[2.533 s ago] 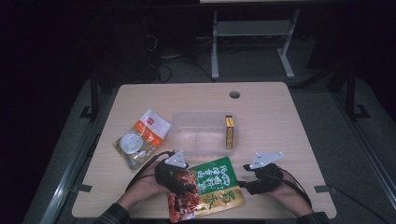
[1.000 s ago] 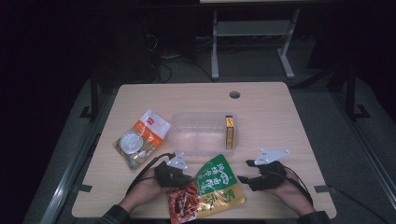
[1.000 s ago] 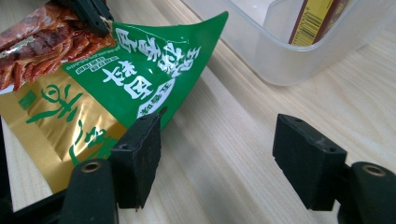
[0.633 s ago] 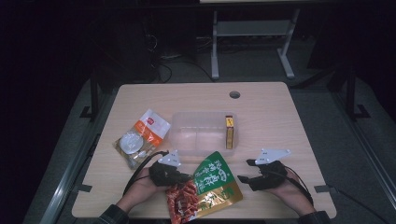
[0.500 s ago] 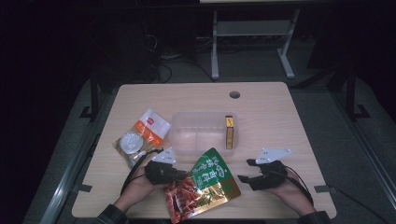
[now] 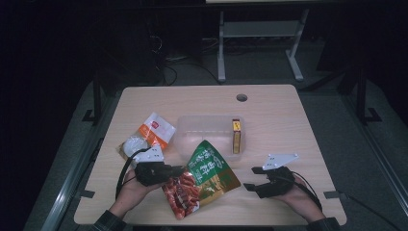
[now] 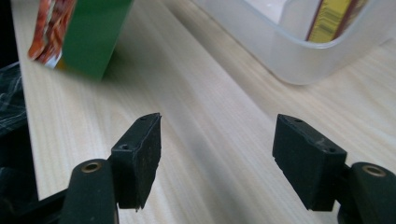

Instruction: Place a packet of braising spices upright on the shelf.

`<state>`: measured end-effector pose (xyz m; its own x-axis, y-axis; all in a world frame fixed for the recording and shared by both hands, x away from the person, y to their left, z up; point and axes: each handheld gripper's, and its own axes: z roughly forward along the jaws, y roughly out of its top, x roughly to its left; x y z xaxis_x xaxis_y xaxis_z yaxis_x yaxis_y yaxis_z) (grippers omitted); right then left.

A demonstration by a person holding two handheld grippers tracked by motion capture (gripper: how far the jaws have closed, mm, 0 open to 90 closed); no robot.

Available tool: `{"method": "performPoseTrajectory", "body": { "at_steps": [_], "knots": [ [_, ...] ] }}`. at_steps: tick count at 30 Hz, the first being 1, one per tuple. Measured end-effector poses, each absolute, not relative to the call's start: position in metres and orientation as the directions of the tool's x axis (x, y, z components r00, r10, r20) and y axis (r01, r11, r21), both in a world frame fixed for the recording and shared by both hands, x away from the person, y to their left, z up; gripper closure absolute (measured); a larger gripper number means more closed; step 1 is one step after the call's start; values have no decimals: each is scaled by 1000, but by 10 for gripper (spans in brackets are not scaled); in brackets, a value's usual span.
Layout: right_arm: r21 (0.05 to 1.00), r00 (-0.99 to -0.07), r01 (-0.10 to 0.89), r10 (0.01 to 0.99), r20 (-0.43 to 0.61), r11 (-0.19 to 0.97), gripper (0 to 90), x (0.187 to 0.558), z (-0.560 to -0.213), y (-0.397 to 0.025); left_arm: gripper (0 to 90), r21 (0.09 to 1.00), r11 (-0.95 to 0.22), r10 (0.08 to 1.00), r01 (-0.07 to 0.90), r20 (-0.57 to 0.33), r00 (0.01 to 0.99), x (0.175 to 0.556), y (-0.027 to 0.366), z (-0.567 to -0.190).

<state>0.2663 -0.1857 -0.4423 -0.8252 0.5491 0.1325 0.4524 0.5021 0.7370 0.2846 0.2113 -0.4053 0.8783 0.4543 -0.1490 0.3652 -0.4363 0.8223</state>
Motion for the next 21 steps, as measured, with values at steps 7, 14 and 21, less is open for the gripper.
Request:
{"method": "performPoseTrajectory", "body": {
  "at_steps": [7, 14, 21],
  "knots": [
    [750, -832, 451, 531, 157, 484, 245, 263, -440, -178, 896, 866, -344, 515, 363, -149, 844, 285, 225, -393],
    [780, -843, 447, 499, 203, 437, 214, 267, -432, -153, 896, 875, -304, 546, 376, -163, 821, 286, 232, -391],
    [830, -859, 415, 460, 224, 372, 312, 280, -423, -121, 896, 881, -281, 551, 381, -177, 815, 286, 232, -391]
  ]
}}
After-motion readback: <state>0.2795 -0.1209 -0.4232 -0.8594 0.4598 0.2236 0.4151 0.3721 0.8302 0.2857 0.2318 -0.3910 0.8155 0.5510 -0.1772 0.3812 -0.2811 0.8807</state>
